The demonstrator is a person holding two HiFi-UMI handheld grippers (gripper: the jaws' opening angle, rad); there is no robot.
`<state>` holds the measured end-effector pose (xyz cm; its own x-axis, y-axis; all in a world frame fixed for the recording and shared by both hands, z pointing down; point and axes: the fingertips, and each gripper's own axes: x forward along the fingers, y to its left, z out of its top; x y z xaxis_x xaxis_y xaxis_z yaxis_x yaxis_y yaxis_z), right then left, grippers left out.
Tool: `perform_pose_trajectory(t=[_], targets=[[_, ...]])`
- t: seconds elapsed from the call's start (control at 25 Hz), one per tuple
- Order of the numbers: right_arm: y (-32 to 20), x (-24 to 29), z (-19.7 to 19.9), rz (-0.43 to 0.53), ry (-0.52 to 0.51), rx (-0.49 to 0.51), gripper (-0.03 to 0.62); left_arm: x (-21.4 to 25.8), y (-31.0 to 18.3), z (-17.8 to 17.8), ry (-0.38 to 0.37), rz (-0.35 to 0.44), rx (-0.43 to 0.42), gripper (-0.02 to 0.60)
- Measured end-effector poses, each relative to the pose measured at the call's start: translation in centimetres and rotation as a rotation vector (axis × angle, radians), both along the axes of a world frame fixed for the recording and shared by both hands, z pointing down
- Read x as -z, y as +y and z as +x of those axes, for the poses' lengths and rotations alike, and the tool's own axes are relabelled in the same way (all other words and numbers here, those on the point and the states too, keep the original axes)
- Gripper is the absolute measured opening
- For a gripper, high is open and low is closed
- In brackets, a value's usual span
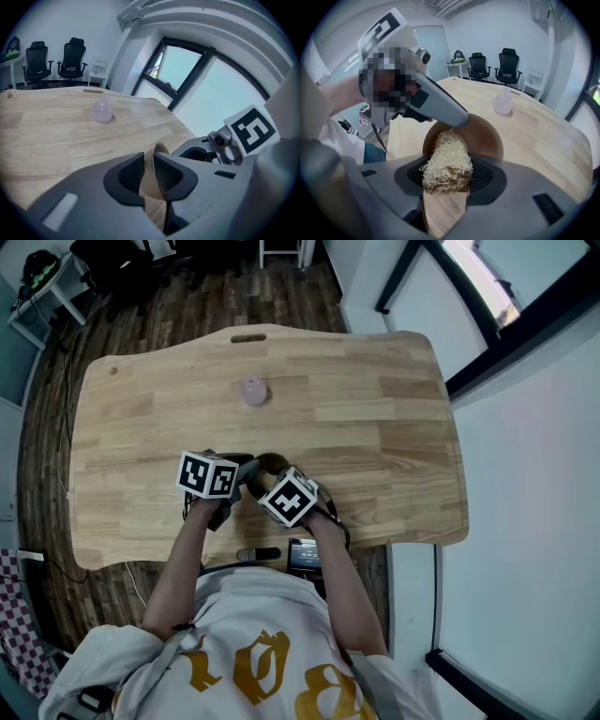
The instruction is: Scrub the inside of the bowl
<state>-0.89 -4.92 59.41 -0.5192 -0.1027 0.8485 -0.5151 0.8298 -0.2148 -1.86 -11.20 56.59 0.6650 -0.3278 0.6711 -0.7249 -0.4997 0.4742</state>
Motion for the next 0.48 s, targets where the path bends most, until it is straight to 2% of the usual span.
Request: perform_pose_trajectory(t=[0.36, 0.48], targets=[[-0.1, -0.8, 1.6, -0.091, 0.051, -0.091, 0.196, 0.2, -0.1, 0.0, -0.004, 0.016, -0.013, 0.058], [-0.2, -1.3, 2.2, -0.085, 0.084, -0.111, 0.198, 0.1, 0.1, 0.1, 0.008, 0.012, -0.012, 0.058]])
